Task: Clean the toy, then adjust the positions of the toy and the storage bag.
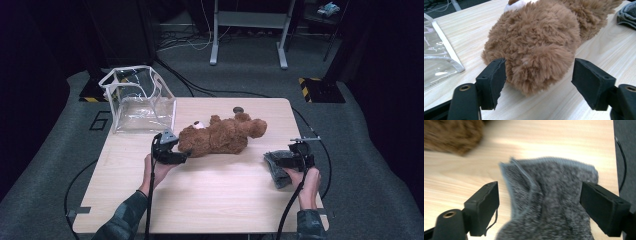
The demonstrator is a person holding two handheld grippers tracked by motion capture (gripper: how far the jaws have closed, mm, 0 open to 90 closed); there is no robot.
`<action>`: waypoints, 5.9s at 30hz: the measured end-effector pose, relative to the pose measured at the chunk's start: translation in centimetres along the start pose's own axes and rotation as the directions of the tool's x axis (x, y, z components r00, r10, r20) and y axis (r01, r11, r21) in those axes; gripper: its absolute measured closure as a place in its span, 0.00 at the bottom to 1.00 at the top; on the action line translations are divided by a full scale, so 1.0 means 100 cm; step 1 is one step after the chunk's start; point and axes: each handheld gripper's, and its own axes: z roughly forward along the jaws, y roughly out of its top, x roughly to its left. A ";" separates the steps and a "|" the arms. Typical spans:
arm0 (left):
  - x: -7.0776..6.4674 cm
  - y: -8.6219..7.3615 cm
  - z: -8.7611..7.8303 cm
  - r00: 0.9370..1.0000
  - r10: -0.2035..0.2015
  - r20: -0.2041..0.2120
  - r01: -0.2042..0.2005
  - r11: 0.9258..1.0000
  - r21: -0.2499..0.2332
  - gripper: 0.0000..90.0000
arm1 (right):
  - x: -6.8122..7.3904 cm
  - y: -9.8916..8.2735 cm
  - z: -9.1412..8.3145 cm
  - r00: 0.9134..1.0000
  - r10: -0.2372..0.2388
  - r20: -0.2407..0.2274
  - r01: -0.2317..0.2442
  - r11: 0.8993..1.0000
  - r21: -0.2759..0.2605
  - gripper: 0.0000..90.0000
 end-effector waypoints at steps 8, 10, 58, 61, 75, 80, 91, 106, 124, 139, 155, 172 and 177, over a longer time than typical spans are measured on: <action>0.000 0.001 0.001 1.000 -0.003 -0.002 0.003 1.000 0.009 0.25 | 0.013 0.012 -0.008 0.997 -0.054 -0.051 0.052 0.998 -0.047 0.12; 0.000 0.002 0.001 1.000 0.000 0.000 0.000 1.000 0.010 0.25 | 0.014 0.013 -0.008 0.997 -0.057 -0.048 0.055 0.997 -0.053 0.12; -0.073 0.083 0.074 0.985 0.164 0.061 -0.166 0.985 0.045 0.35 | 0.052 0.087 0.021 0.976 -0.125 -0.178 0.105 0.988 -0.117 0.16; -0.073 0.081 0.077 0.983 0.174 0.065 -0.177 0.983 0.050 0.54 | 0.053 0.093 0.026 0.977 -0.117 -0.178 0.098 0.989 -0.110 0.22; -0.066 0.074 0.072 0.984 0.164 0.075 -0.164 0.986 0.004 0.82 | 0.051 0.095 0.036 0.975 -0.110 -0.194 0.091 0.991 -0.103 0.70; -0.062 0.074 0.067 0.986 0.153 0.070 -0.151 0.988 -0.030 0.84 | 0.056 0.093 0.035 0.975 -0.133 -0.179 0.110 0.985 -0.135 0.78; -0.057 0.082 0.055 0.985 0.163 0.057 -0.159 0.984 -0.077 0.85 | 0.058 0.093 0.021 0.976 -0.159 -0.147 0.126 0.969 -0.212 0.80; -0.040 0.094 0.043 0.991 0.122 0.063 -0.115 0.988 -0.099 0.85 | 0.074 0.099 -0.011 0.973 -0.200 -0.116 0.164 0.950 -0.264 0.81; -0.025 0.111 0.034 0.992 0.107 0.059 -0.100 0.988 -0.117 0.86 | 0.093 0.100 -0.045 0.969 -0.227 -0.094 0.188 0.933 -0.307 0.81; -0.018 0.111 0.043 0.992 0.112 0.056 -0.107 0.991 -0.085 0.85 | 0.106 0.083 -0.052 0.964 -0.248 -0.100 0.208 0.929 -0.305 0.81; -0.015 0.071 0.051 0.991 0.101 0.086 -0.099 0.995 -0.020 0.75 | 0.103 0.055 -0.037 0.939 -0.258 -0.228 0.195 0.944 -0.264 0.43; -0.032 0.113 0.034 0.991 0.133 0.005 -0.133 0.991 -0.035 0.31 | 0.066 0.057 -0.017 0.963 -0.144 -0.228 0.094 0.971 -0.218 0.24; -0.038 0.112 0.048 0.988 0.156 0.015 -0.157 0.987 0.043 0.66 | 0.063 0.058 -0.009 0.966 -0.140 -0.216 0.097 0.975 -0.199 0.24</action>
